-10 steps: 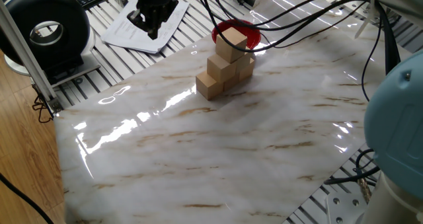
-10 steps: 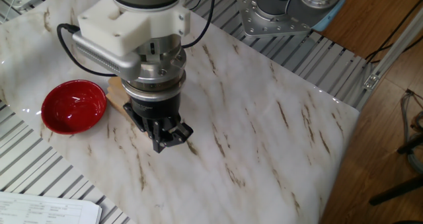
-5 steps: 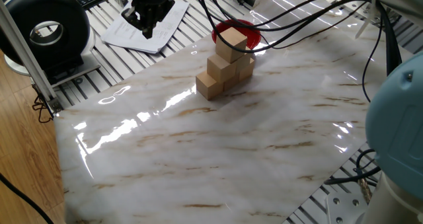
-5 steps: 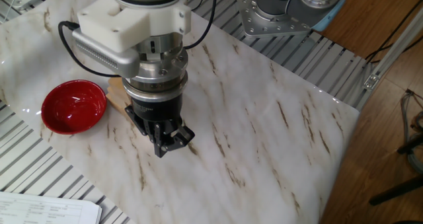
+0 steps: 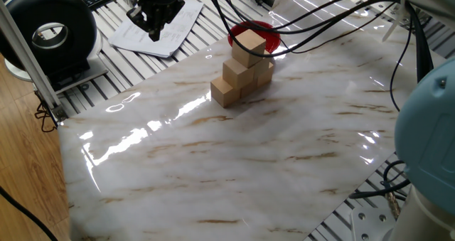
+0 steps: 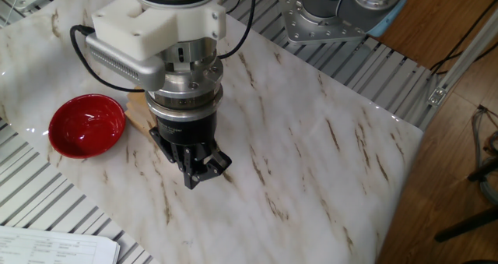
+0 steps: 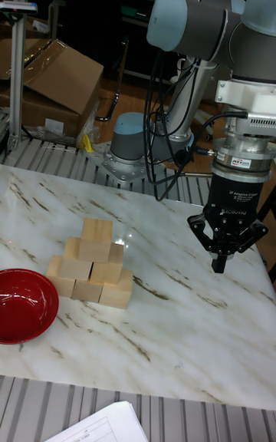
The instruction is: Stack the blocks into a pyramid shape
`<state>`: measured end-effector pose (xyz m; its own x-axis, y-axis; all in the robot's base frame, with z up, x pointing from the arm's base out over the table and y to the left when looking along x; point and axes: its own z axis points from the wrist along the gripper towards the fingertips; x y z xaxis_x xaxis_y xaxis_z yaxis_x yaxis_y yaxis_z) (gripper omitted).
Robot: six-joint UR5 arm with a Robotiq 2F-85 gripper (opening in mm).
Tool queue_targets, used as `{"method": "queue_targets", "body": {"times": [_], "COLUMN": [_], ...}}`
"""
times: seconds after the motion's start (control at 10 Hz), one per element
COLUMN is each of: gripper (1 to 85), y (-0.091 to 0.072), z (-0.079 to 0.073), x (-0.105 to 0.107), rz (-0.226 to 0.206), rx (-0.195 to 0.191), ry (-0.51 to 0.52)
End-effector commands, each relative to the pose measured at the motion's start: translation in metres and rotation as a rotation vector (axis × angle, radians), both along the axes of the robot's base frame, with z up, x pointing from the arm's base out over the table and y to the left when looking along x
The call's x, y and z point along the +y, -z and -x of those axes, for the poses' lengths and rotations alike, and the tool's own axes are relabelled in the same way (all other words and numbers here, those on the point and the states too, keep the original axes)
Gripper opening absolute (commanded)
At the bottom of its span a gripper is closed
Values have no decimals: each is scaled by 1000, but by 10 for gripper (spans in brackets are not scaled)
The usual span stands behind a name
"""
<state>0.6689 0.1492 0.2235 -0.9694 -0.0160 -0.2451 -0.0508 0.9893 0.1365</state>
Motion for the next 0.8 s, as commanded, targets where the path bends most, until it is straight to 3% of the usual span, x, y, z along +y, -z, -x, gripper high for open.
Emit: {"method": "queue_targets", "body": {"times": [0.0,0.7], "gripper": [10,10], "y": [-2,-1], "z": [-2,-4], "x": [6,4], "rz": [-26,-21], "rx": [-7,-13], "ry": [5,7]}}
